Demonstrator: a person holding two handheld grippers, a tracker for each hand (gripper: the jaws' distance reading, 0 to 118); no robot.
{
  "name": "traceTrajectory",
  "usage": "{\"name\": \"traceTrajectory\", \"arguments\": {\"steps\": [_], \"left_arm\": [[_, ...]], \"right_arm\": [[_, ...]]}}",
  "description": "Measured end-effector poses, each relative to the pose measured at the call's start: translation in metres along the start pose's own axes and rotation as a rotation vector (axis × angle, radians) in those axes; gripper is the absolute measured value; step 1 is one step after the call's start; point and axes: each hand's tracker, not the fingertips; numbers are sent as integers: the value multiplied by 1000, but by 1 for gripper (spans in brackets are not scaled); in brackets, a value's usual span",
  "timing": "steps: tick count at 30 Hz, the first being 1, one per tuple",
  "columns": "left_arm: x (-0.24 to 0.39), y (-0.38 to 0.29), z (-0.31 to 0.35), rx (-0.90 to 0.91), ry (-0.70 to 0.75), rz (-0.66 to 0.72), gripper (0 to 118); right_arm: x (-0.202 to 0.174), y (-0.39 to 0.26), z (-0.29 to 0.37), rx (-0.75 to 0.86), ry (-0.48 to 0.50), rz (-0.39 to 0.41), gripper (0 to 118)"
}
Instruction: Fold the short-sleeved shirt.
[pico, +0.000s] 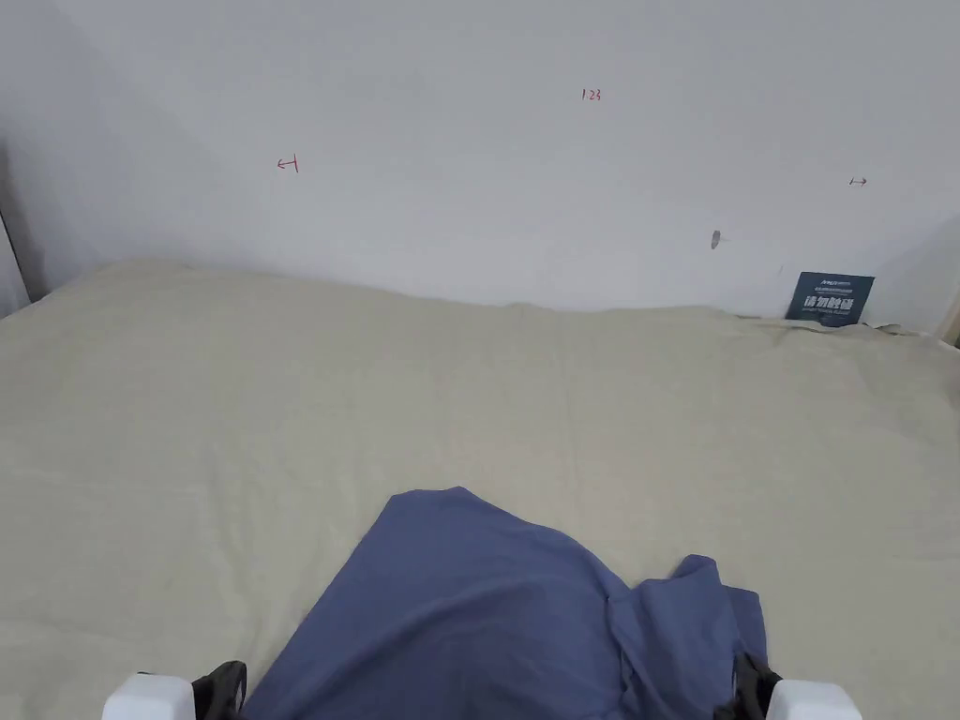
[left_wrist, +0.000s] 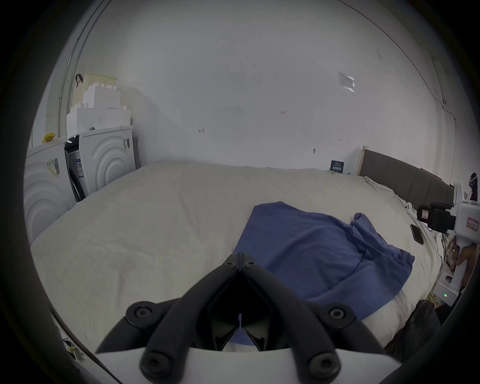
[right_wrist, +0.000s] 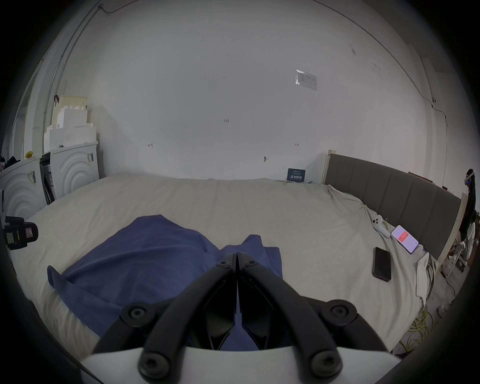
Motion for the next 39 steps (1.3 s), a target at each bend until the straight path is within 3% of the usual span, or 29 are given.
{"name": "traceTrajectory", "arguments": {"steps": [23, 39], "left_arm": [[-24, 2, -26, -122, -2, 43, 0], [32, 127, -218, -189, -197, -16, 0]], "right_arm": [[12, -9, -14, -69, 4, 13, 0], [8, 0, -54, -89, 15, 6, 0]]}}
